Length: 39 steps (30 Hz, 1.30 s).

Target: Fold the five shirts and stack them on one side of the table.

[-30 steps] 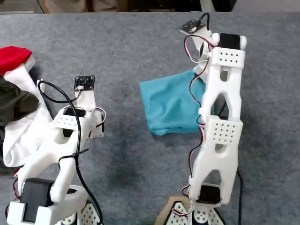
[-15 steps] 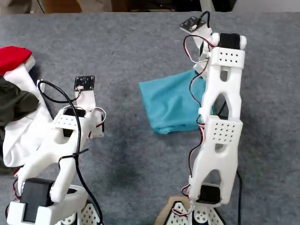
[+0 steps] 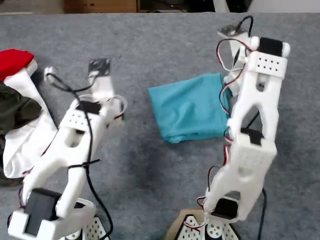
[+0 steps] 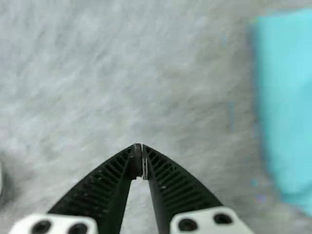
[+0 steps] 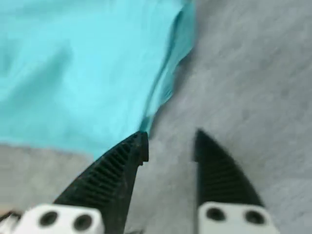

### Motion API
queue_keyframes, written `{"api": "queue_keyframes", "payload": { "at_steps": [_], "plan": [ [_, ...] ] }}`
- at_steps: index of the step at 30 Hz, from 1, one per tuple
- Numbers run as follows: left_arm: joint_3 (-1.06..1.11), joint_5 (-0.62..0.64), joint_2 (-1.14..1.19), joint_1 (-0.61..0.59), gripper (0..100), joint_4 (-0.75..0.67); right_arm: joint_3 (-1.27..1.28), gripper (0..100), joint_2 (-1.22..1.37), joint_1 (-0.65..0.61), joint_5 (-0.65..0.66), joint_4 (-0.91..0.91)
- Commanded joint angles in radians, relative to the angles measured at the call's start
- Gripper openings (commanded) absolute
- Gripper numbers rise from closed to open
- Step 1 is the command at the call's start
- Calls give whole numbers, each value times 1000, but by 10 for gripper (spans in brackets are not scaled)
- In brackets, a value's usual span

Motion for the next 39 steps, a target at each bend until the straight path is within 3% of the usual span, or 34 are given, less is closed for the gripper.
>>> {"api": "queue_keyframes", "payload": {
  "at_steps": [1,5,13,24,31,39],
  "plan": [
    [-212,48,70,106,19,21,271,0,-262,13,-9,-68],
    [-405,75,271,195,19,26,536,4,-427,10,-5,-187],
    [-778,121,667,215,19,106,986,5,-549,16,-11,-516],
    [-1203,121,1053,201,19,212,1210,5,-545,117,60,-833],
    [-1493,121,1182,173,19,362,1213,5,-556,124,81,-838],
    [-1832,118,1191,176,19,641,1067,5,-680,107,80,-640]
  ]
}}
